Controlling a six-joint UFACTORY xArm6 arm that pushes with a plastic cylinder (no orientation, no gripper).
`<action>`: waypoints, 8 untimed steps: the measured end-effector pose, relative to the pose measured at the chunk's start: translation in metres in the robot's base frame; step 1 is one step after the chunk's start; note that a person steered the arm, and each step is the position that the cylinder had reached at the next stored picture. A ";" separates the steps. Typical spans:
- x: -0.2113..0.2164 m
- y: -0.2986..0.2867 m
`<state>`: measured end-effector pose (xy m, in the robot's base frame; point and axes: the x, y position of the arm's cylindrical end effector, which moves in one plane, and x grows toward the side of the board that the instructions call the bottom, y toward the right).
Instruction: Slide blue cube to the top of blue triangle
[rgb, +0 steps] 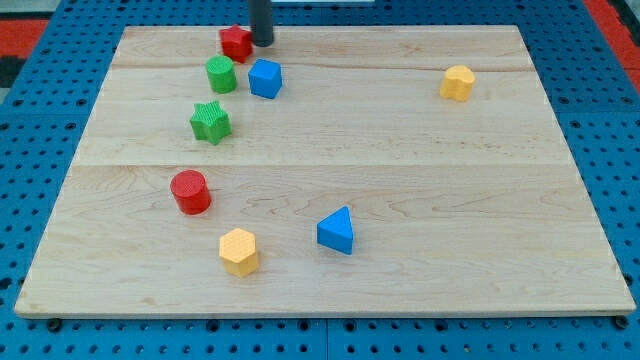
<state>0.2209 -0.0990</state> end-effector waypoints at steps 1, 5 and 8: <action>0.000 0.000; 0.043 0.049; 0.096 0.061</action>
<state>0.3172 -0.0384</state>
